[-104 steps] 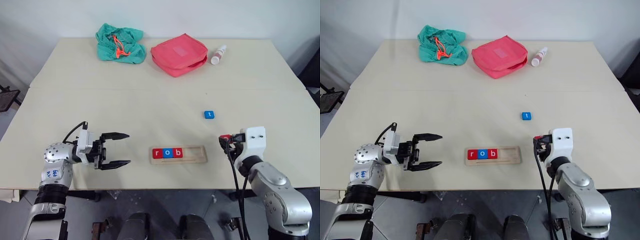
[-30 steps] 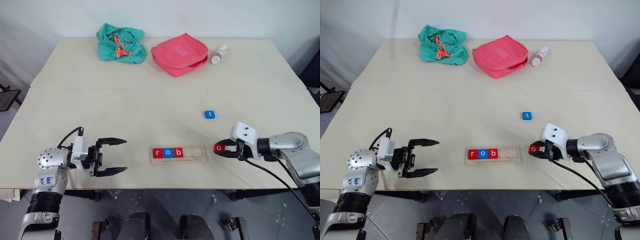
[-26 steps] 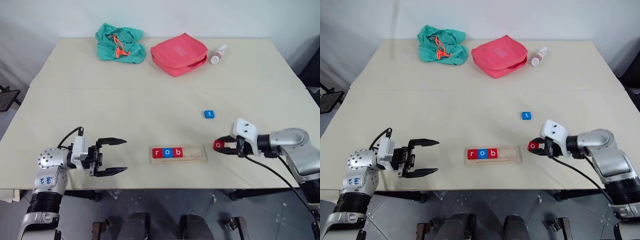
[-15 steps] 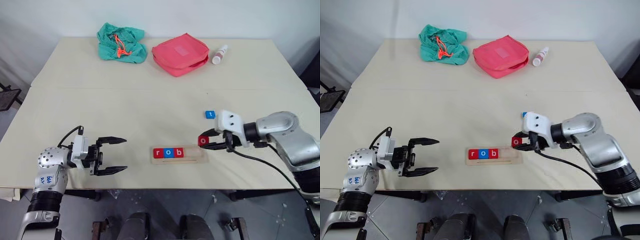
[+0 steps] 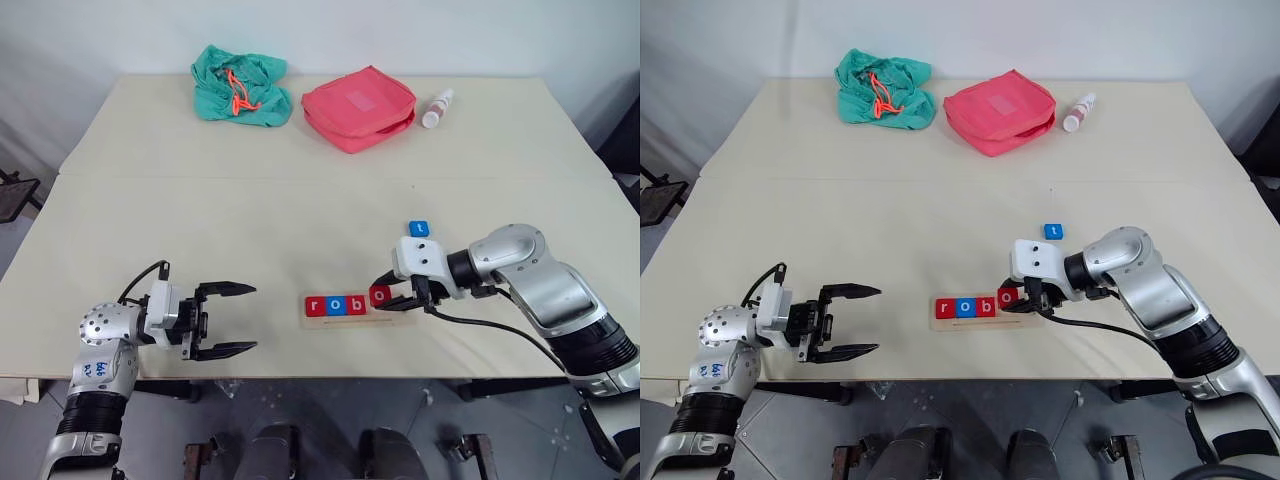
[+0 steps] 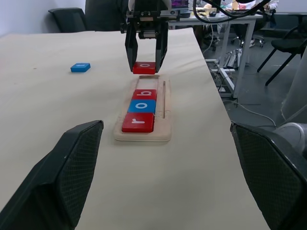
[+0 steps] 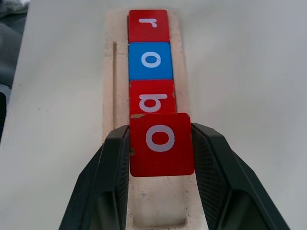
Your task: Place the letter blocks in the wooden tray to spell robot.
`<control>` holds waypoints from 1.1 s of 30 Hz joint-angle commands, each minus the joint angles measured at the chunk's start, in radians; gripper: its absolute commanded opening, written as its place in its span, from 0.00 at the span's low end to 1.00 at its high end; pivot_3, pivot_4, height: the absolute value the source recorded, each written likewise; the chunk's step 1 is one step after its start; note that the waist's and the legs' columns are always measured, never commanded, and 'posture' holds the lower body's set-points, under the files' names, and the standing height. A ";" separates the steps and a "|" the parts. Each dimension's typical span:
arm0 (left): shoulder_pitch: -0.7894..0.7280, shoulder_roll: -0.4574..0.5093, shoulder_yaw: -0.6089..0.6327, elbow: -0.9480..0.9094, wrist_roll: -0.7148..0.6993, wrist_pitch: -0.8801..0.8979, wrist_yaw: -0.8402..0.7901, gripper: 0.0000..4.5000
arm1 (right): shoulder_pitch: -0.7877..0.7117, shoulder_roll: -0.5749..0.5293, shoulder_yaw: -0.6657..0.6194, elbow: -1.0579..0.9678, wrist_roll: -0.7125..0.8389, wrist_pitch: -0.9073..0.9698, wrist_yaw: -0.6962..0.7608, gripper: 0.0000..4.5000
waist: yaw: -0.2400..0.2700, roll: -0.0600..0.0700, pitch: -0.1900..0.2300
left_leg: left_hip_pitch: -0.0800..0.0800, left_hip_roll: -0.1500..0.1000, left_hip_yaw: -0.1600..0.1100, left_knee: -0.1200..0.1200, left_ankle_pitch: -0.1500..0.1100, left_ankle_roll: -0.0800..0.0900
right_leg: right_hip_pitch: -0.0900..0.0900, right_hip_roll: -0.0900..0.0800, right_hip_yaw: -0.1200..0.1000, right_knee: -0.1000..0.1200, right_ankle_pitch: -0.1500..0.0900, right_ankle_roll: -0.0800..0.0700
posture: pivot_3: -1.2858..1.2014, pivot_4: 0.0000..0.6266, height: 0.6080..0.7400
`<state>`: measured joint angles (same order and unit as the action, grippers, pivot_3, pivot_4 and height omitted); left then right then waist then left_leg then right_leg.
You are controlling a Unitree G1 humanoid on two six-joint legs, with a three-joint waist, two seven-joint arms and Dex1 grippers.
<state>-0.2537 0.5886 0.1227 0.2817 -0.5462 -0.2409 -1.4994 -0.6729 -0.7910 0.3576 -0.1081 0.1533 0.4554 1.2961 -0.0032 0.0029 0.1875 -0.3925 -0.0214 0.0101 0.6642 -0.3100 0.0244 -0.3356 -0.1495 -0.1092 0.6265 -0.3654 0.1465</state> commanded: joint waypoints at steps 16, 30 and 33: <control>0.017 0.011 0.052 -0.031 -0.023 -0.009 -0.010 1.00 | -0.002 0.031 0.024 0.037 -0.046 -0.045 0.011 0.63 | 0.000 0.000 0.000 | 0.000 0.000 0.000 0.000 0.000 0.000 | 0.000 0.000 0.000 0.000 0.000 0.000 | 0.52 0.24 1.00; -0.024 -0.012 0.036 0.006 -0.009 -0.016 -0.007 1.00 | 0.053 -0.035 -0.113 -0.070 0.045 0.087 -0.007 0.99 | 0.002 0.000 0.000 | 0.000 0.000 0.000 0.000 0.000 0.000 | 0.000 0.000 0.000 0.000 0.000 0.000 | 0.52 0.24 1.00; -0.035 -0.019 0.033 0.018 -0.004 -0.018 -0.008 1.00 | 0.081 -0.064 -0.184 -0.036 0.062 0.101 -0.032 0.99 | 0.002 0.000 0.000 | 0.000 0.000 0.000 0.000 0.000 0.000 | 0.000 0.000 0.000 0.000 0.000 0.000 | 0.52 0.24 1.00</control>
<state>-0.2732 0.5682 0.1487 0.2953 -0.5460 -0.2436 -1.4994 -0.5984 -0.8340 0.2341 -0.1486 0.1936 0.5483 1.2826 -0.0013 0.0029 0.1875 -0.3926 -0.0215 0.0103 0.6642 -0.3100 0.0244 -0.3357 -0.1496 -0.1093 0.6268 -0.3654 0.1465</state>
